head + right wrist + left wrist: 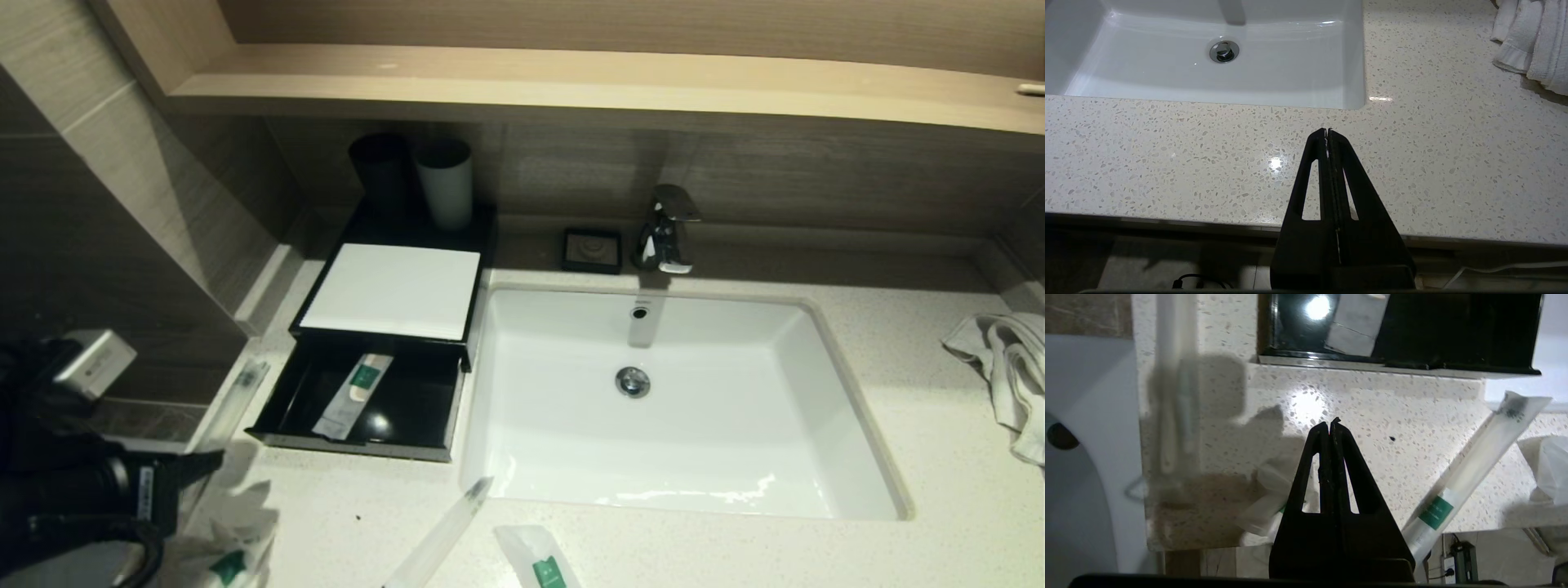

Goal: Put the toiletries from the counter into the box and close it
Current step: Pick up the bathroom toiletry

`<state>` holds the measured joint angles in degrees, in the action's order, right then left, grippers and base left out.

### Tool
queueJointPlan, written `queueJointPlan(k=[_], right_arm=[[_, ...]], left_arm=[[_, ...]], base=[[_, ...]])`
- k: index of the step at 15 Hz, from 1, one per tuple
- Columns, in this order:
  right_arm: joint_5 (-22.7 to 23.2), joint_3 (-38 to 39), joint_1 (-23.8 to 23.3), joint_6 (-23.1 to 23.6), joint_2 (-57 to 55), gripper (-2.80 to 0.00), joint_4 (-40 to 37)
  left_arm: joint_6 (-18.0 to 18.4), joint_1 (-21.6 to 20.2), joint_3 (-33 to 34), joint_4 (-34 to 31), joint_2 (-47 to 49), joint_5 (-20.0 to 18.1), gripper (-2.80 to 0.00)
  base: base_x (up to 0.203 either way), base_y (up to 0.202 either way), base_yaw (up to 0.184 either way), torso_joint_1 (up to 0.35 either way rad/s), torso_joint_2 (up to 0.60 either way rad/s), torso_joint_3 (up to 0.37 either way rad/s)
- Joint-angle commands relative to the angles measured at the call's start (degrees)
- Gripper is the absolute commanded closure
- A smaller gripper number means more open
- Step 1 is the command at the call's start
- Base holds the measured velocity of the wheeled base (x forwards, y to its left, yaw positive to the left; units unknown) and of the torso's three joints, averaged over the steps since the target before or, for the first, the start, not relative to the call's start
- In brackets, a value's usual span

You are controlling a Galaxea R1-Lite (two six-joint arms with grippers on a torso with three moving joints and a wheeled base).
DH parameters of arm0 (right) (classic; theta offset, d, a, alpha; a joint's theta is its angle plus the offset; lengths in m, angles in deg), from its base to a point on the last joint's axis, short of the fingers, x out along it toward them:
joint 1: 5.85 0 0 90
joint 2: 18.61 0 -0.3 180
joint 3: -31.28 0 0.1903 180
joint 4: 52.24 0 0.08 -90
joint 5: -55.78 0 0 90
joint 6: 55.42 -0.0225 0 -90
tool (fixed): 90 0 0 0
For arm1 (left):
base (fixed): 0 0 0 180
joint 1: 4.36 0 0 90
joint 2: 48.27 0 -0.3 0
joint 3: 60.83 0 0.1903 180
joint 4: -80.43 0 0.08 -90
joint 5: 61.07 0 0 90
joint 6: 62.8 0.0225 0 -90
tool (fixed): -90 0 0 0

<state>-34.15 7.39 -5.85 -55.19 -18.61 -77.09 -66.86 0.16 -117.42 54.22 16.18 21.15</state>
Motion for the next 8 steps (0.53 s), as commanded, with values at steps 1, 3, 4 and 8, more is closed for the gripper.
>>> queueJointPlan(k=[1, 3, 4, 8], right_arm=[[0.01, 0.0, 0.0, 0.03, 0.0, 0.0, -0.01], [0.0, 0.0, 0.0, 0.03, 0.0, 0.0, -0.01], [0.0, 0.0, 0.0, 0.03, 0.0, 0.0, -0.01], [0.01, 0.0, 0.0, 0.03, 0.0, 0.0, -0.01]], left_arm=[[-0.07, -3.01, -1.04, -0.94, 3.09, 0.53, 0.0], [-0.01, -3.34, -1.24, -0.23, 5.75, 3.8, 0.0], [-0.04, -3.37, -1.88, 0.54, 6.83, 5.95, 0.0], [-0.25, -4.88, -2.57, 0.4, 8.08, 8.89, 0.0]], base=[[0.0, 0.0, 0.0, 0.0, 0.0, 0.0], [0.0, 0.0, 0.0, 0.0, 0.0, 0.0], [0.0, 0.0, 0.0, 0.0, 0.0, 0.0], [0.0, 0.0, 0.0, 0.0, 0.0, 0.0]])
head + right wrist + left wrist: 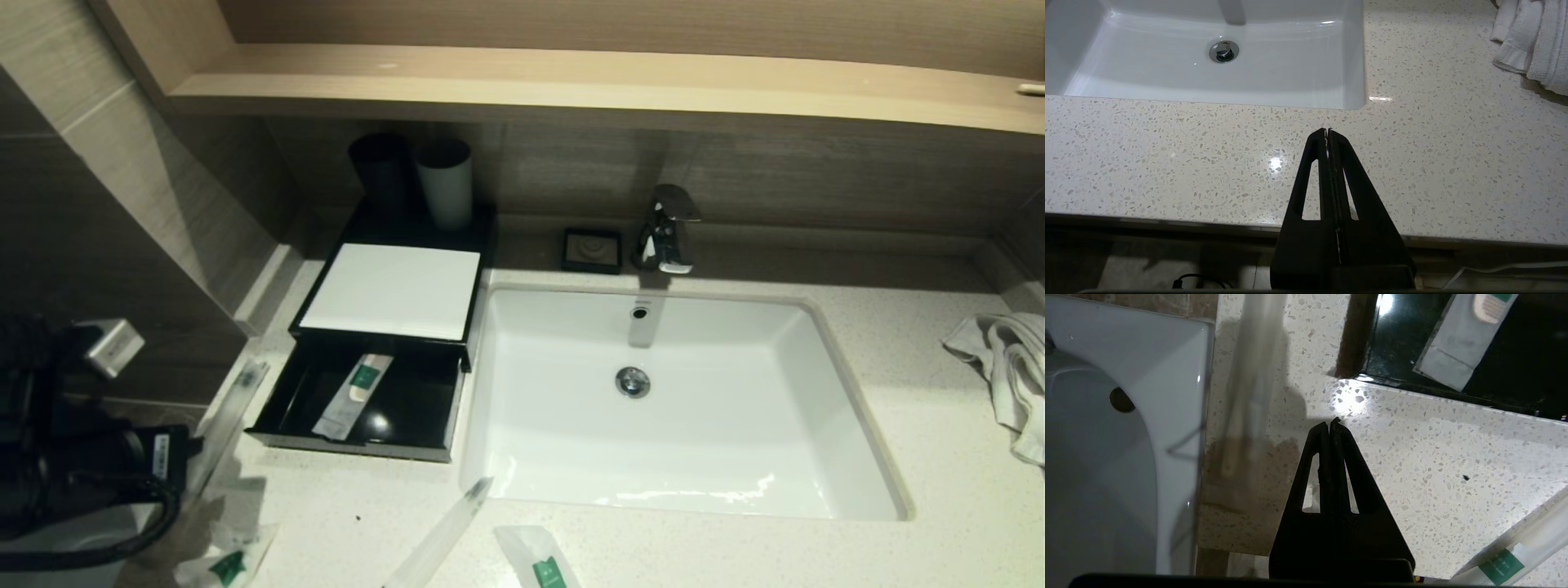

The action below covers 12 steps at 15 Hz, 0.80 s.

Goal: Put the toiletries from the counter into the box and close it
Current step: Pick up the bathroom toiletry

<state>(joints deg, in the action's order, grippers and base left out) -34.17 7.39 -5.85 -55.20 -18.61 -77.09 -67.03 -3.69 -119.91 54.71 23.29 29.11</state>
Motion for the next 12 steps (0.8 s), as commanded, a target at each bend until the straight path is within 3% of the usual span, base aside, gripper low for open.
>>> queueJointPlan(k=[1, 7, 10, 12], right_arm=[[-0.03, 0.0, 0.0, 0.04, 0.0, 0.0, -0.01], [0.04, 0.0, 0.0, 0.04, 0.0, 0.0, -0.01], [0.04, 0.0, 0.0, 0.04, 0.0, 0.0, -0.01], [0.03, 0.0, 0.0, 0.04, 0.0, 0.0, -0.01]], left_arm=[[-0.08, -2.26, -0.03, -0.22, 0.89, 1.52, 0.0], [2.2, -7.3, 0.88, -1.07, 2.95, 1.93, 0.0], [6.92, -8.96, 3.67, -0.39, 3.14, 1.44, 0.0], [7.3, -9.51, 3.9, -0.28, 3.3, 0.81, 0.0]], base=[[0.0, 0.0, 0.0, 0.0, 0.0, 0.0], [0.0, 0.0, 0.0, 0.0, 0.0, 0.0], [0.0, 0.0, 0.0, 0.0, 0.0, 0.0], [0.0, 0.0, 0.0, 0.0, 0.0, 0.0]])
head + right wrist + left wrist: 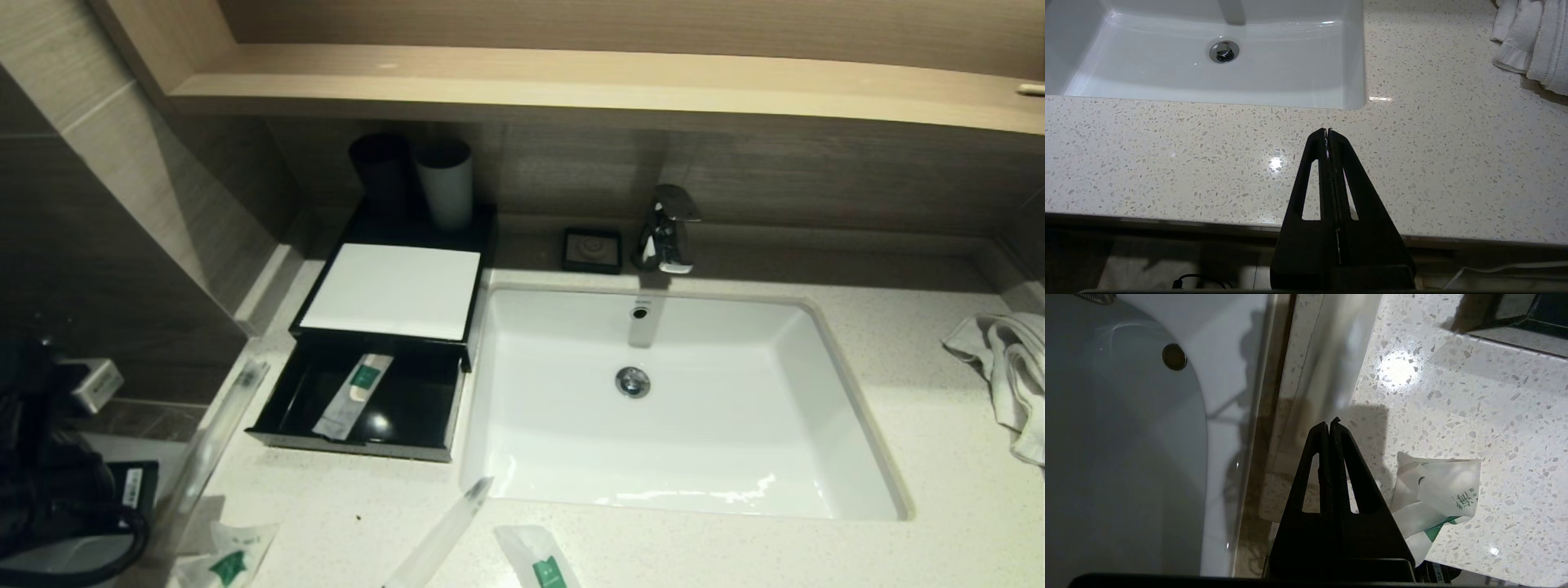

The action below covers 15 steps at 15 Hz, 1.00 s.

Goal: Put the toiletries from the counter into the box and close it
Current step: Pick up the bathroom toiletry

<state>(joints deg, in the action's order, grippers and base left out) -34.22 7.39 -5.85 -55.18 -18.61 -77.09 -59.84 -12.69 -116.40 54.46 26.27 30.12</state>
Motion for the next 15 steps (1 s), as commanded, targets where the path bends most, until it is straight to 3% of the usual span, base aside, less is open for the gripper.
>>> queueJointPlan(k=[1, 5, 9, 12, 13, 15], right_arm=[[0.01, 0.0, 0.0, 0.02, 0.0, 0.0, -0.01], [0.09, 0.0, 0.0, 0.02, 0.0, 0.0, -0.01], [0.05, 0.0, 0.0, 0.02, 0.0, 0.0, -0.01], [0.09, 0.0, 0.0, 0.02, 0.0, 0.0, -0.01], [0.09, 0.0, 0.0, 0.02, 0.0, 0.0, -0.01], [0.09, 0.0, 0.0, 0.02, 0.0, 0.0, -0.01]], left_arm=[[0.2, -0.93, 0.48, -0.06, 0.38, -0.9, 0.0], [2.79, -1.15, 2.68, 0.06, -0.27, -5.02, 0.0], [2.93, -1.26, 2.58, 1.18, 0.43, -5.59, 0.0], [4.9, -4.22, 2.59, 1.57, 1.57, -5.65, 0.0], [5.6, -5.32, 2.59, 1.6, 2.04, -5.9, -2.8], [7.14, -8.19, 2.66, 1.56, 2.66, -8.38, -2.8]], base=[[0.0, 0.0, 0.0, 0.0, 0.0, 0.0], [0.0, 0.0, 0.0, 0.0, 0.0, 0.0], [0.0, 0.0, 0.0, 0.0, 0.0, 0.0], [0.0, 0.0, 0.0, 0.0, 0.0, 0.0], [0.0, 0.0, 0.0, 0.0, 0.0, 0.0], [0.0, 0.0, 0.0, 0.0, 0.0, 0.0]])
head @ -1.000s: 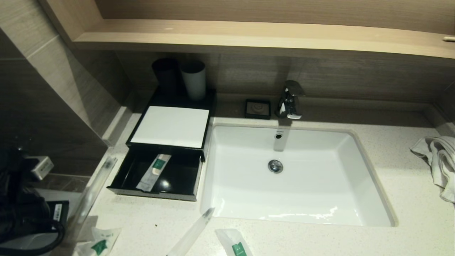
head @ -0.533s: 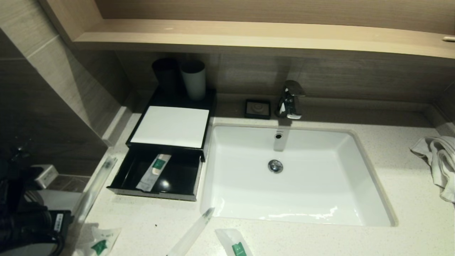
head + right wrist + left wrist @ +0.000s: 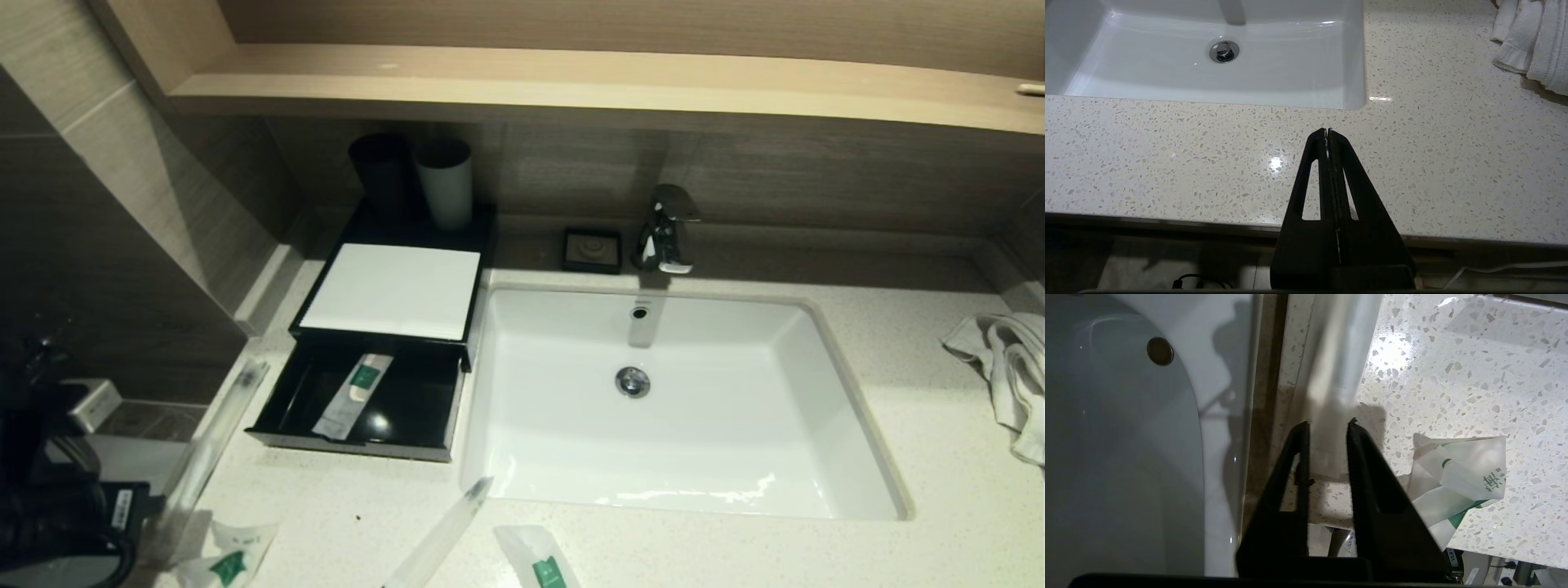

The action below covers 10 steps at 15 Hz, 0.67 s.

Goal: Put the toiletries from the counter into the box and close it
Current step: Pick up the bathroom toiletry

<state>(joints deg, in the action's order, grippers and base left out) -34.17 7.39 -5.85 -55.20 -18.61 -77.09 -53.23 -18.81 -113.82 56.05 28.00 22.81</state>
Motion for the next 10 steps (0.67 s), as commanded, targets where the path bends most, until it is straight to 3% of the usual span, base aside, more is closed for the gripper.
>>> queueJointPlan(k=[1, 5, 10], right_arm=[[0.0, 0.0, 0.0, 0.04, 0.0, 0.0, -0.01], [0.04, 0.0, 0.0, 0.04, 0.0, 0.0, -0.01], [0.02, 0.0, 0.0, 0.04, 0.0, 0.0, -0.01]], left_arm=[[1.1, -3.03, 0.03, -0.04, 1.07, -2.3, -2.8], [1.67, -3.39, 0.97, -0.04, 1.17, -4.61, -2.8], [3.43, -3.39, 1.77, -0.04, 2.49, -4.87, -2.8]], base=[[0.0, 0.0, 0.0, 0.0, 0.0, 0.0], [0.0, 0.0, 0.0, 0.0, 0.0, 0.0], [0.0, 0.0, 0.0, 0.0, 0.0, 0.0]])
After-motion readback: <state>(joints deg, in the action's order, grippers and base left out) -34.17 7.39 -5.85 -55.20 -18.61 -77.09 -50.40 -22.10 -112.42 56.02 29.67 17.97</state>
